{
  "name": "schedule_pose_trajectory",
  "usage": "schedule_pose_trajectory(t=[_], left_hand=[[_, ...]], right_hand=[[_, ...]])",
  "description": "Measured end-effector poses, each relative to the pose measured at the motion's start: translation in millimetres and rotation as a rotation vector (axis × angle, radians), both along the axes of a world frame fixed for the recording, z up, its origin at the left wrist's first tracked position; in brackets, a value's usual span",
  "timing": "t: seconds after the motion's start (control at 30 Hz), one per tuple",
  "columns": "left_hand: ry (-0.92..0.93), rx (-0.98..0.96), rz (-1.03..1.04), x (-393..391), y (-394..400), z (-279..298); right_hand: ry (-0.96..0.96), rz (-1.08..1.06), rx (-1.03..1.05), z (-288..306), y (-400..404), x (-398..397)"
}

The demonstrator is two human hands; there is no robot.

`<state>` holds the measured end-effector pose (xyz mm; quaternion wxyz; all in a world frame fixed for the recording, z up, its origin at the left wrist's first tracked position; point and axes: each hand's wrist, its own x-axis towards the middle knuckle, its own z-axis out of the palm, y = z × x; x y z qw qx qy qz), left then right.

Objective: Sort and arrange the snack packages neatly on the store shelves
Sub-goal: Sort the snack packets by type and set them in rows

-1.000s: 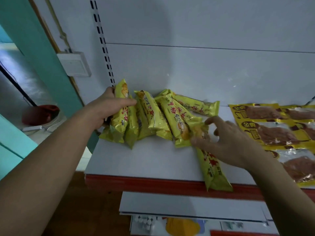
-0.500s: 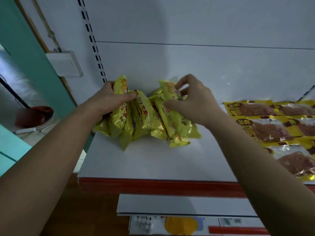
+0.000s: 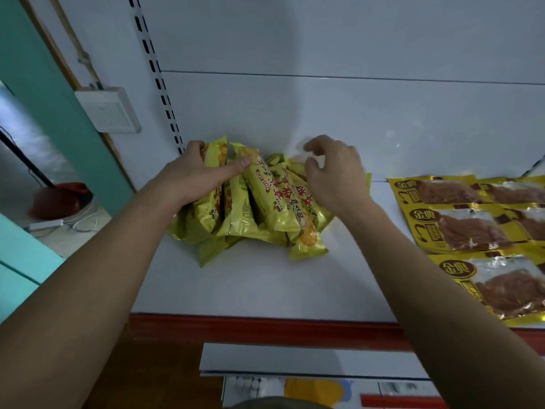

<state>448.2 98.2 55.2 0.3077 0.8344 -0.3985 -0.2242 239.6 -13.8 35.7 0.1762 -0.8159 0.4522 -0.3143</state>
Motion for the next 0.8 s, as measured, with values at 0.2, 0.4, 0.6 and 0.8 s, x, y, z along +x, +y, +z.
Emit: schedule_pose_trajectory(t=[0.2,0.4,0.6,0.8], left_hand=[[-0.106,0.097,-0.032,-14.9,-10.6,5.1],[0.062,0.061,-0.062,-2.3,-16.8,10.8],[0.073,0.029,-0.119,7.6,-14.6,17.5],[0.123,-0.036,-0.121,15.0,-10.4,15.0]], right_hand=[[0.456,0.027,0.184,-8.5,-8.5,-19.1],[0.455,-0.010,0.167,-15.6,20.2,-5.4],[0.498,-0.019,0.069,-17.5,39.0,0.6],[0.425,-0.025,0.165,-15.0,38.4,-2.9]])
